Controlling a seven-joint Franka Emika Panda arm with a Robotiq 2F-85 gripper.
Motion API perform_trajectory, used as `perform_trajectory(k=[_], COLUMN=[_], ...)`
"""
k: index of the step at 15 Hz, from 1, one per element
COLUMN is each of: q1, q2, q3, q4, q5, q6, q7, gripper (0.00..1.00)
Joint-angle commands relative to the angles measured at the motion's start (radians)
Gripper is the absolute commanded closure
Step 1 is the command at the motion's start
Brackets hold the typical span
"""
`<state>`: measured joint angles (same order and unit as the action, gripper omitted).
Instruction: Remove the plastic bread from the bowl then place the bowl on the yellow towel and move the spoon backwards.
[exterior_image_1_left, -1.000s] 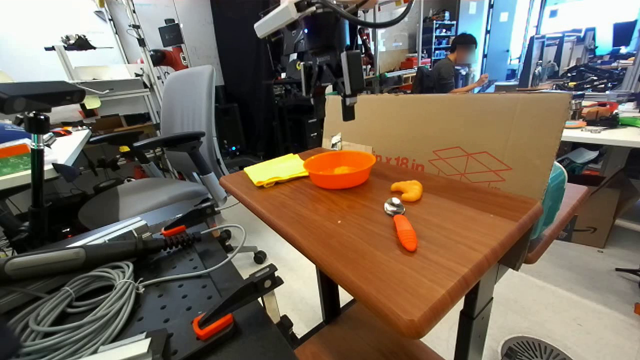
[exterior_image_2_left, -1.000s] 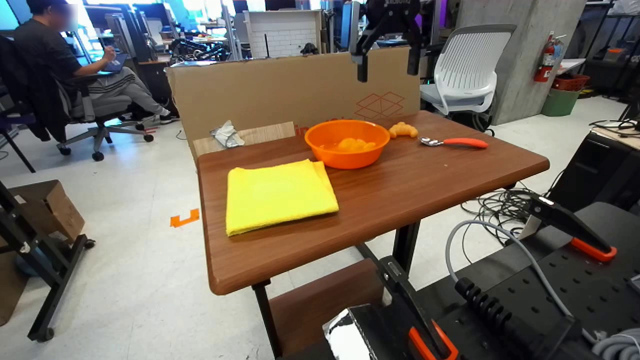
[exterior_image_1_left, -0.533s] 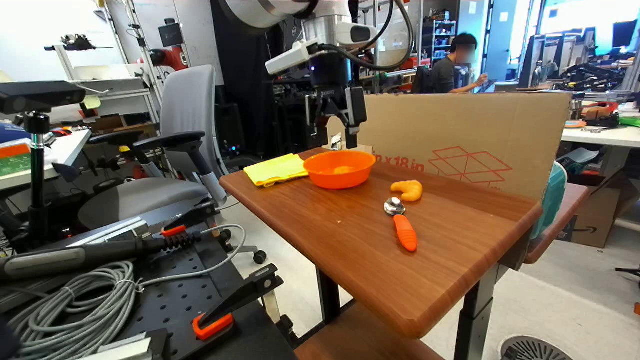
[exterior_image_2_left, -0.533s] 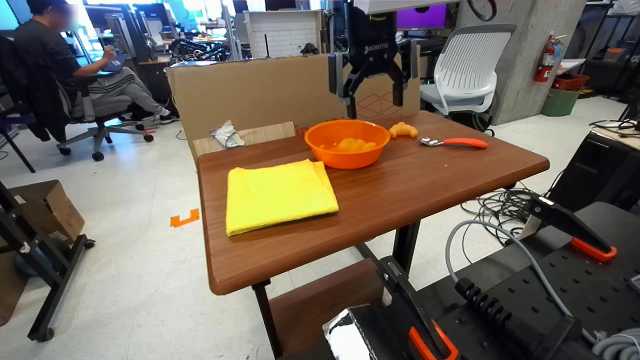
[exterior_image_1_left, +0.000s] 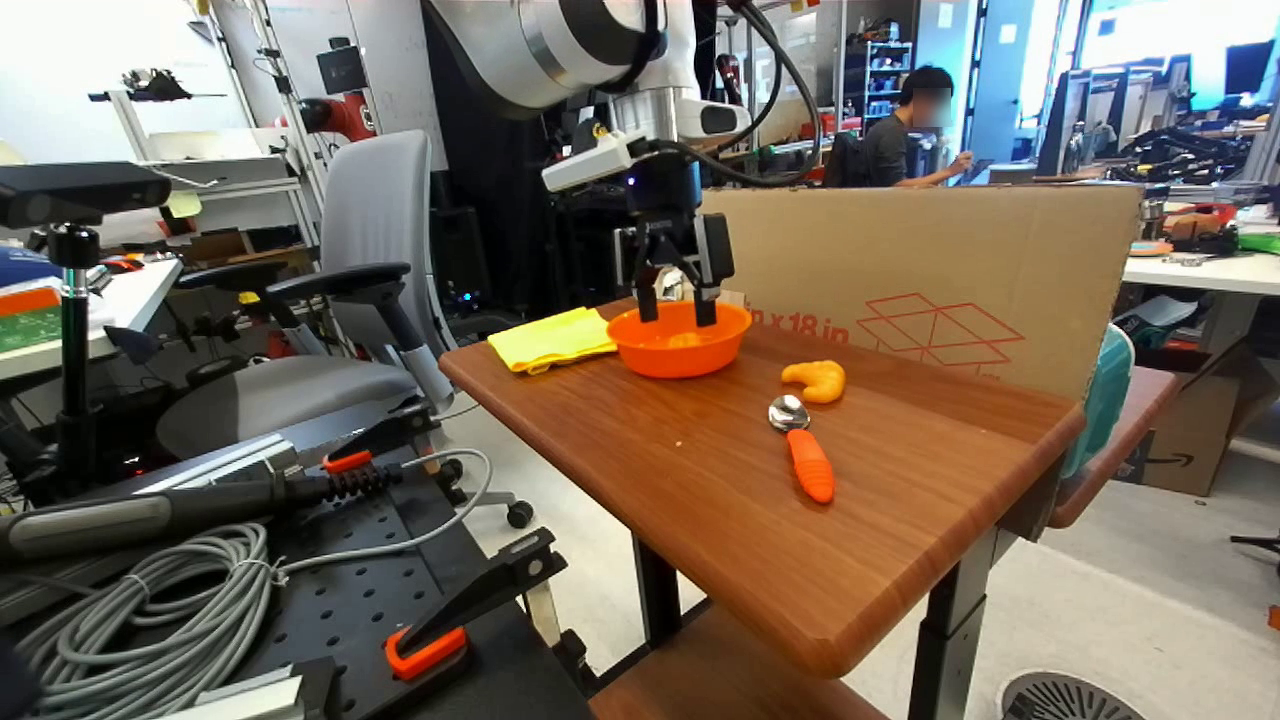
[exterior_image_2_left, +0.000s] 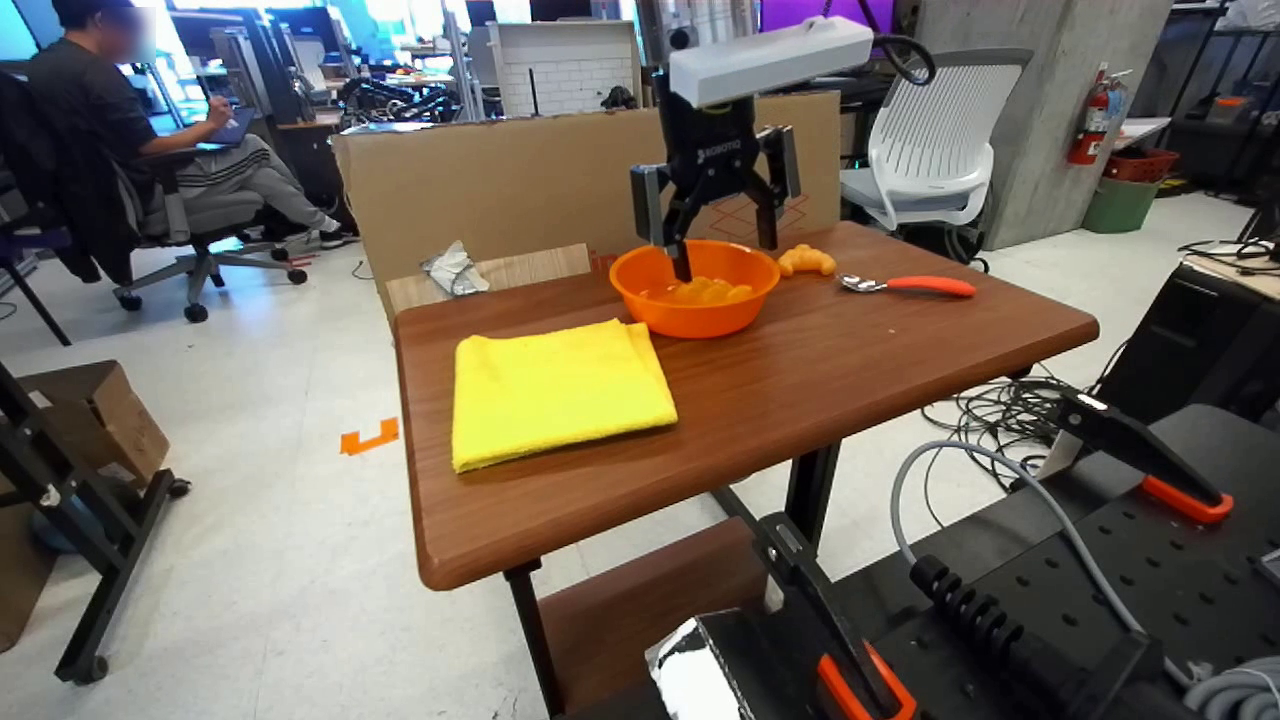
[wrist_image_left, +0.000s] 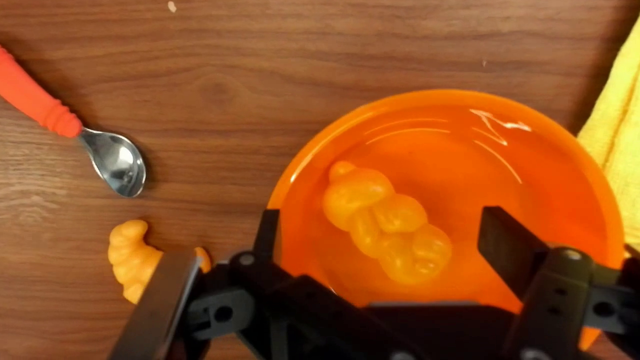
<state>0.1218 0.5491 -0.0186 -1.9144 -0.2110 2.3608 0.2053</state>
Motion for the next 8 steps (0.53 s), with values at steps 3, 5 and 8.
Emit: perform_trajectory(k=[3,5,8], q1=[0.033,0.036,0.04], q2=[0.061,0.079,0.105], q3=[-0.019,-0.022,-0.024], q4=[0.075,0.093,0.12], q5=[-0.023,-0.024,-0.023], q6=[-0.01,-0.014,-0.022], q7=[0.003,0.003,0.0], gripper=[0.0,0.0,0.0])
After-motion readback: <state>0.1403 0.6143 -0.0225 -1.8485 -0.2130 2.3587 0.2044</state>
